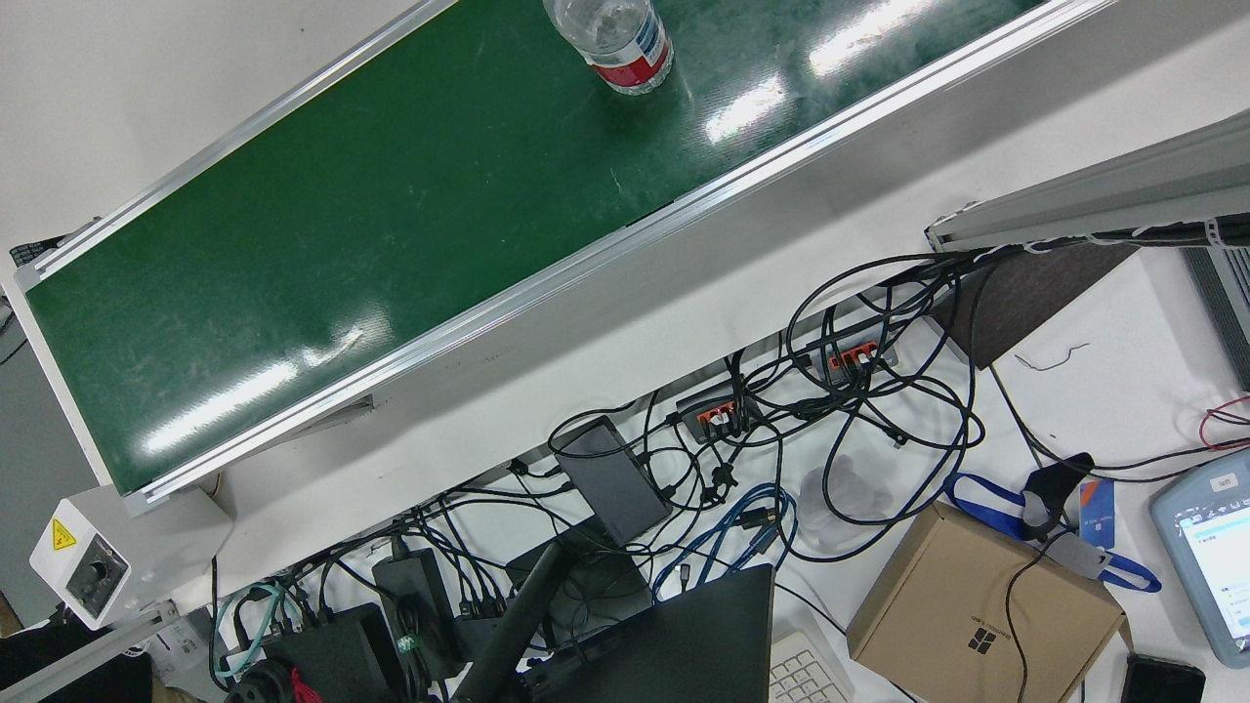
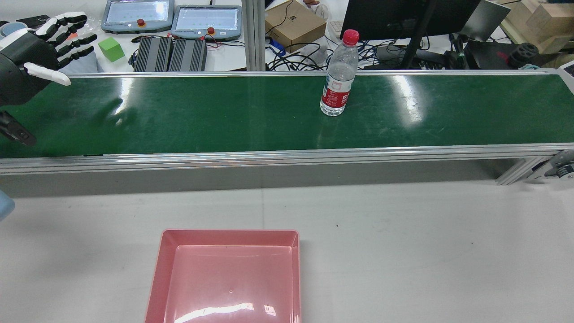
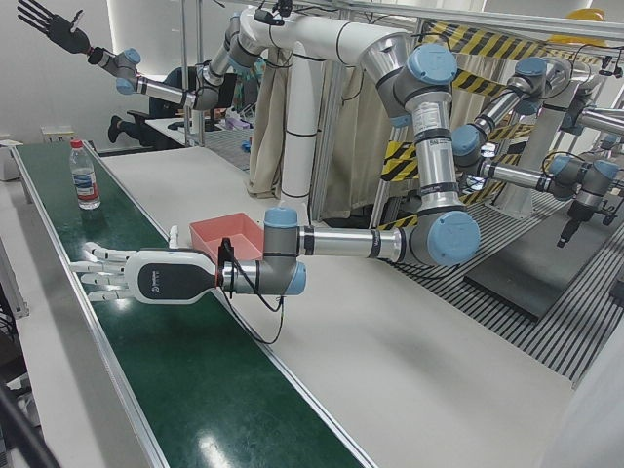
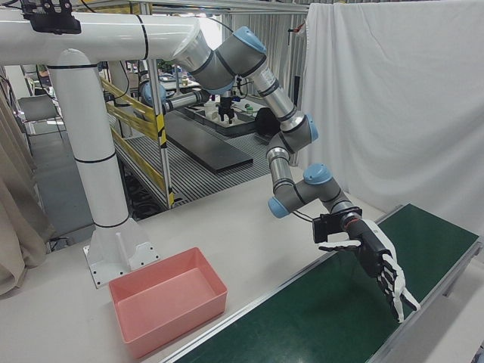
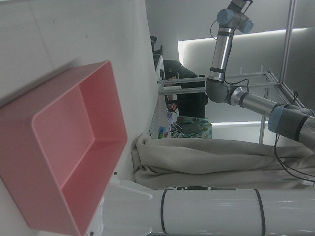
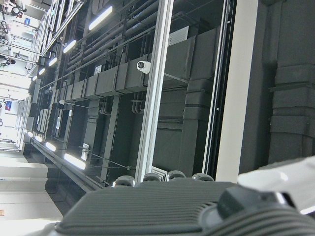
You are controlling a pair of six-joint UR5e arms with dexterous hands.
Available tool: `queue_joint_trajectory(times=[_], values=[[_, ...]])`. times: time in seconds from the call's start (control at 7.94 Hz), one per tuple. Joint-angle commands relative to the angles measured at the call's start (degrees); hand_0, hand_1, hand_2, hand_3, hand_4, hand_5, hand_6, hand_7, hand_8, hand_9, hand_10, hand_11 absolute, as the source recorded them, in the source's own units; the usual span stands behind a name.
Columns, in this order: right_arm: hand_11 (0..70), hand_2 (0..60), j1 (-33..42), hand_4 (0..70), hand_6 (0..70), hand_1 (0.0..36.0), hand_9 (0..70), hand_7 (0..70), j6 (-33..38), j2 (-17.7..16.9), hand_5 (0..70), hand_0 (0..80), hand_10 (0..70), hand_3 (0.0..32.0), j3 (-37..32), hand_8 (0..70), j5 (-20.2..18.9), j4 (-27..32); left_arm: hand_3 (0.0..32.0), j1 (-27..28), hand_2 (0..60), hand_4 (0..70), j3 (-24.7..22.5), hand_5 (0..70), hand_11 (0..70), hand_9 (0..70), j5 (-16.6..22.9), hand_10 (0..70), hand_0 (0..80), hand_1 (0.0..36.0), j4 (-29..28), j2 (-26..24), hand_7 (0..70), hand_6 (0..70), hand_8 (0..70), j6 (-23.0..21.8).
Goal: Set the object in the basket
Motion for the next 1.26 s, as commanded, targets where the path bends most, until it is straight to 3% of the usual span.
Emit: queue_joint_trajectory(times=[0.0, 0.38, 0.63, 1.13], values=[[0.0, 0.0, 0.0, 0.0, 0.0, 0.0, 0.0, 0.0, 0.0, 0.0, 0.0, 0.0, 0.0, 0.0, 0.0, 0.0, 0.0, 0.0, 9.2, -0.1, 0.0, 0.0, 0.2, 25.4, 7.0, 11.4, 0.1, 3.4, 61.1, 13.9, 3.1, 0.2, 1.7, 5.4, 10.4, 0.0], [0.0, 0.0, 0.0, 0.0, 0.0, 0.0, 0.0, 0.0, 0.0, 0.0, 0.0, 0.0, 0.0, 0.0, 0.0, 0.0, 0.0, 0.0, 7.4, -0.4, 0.0, 2.7, 0.3, 25.4, 7.3, 12.9, 0.0, 3.6, 62.3, 15.5, 2.8, 0.4, 2.6, 6.9, 12.9, -0.1], [0.0, 0.0, 0.0, 0.0, 0.0, 0.0, 0.0, 0.0, 0.0, 0.0, 0.0, 0.0, 0.0, 0.0, 0.0, 0.0, 0.0, 0.0, 9.2, -0.1, 0.0, 0.7, 0.1, 26.0, 8.3, 12.5, -0.2, 4.3, 60.3, 13.4, 2.0, 0.0, 2.9, 6.2, 12.5, -0.1], [0.0, 0.0, 0.0, 0.0, 0.0, 0.0, 0.0, 0.0, 0.0, 0.0, 0.0, 0.0, 0.0, 0.0, 0.0, 0.0, 0.0, 0.0, 9.4, 0.2, 0.0, 1.6, -0.2, 26.1, 8.7, 11.7, -0.4, 4.8, 58.6, 10.1, 3.3, -0.3, 2.4, 5.8, 11.6, -0.1]])
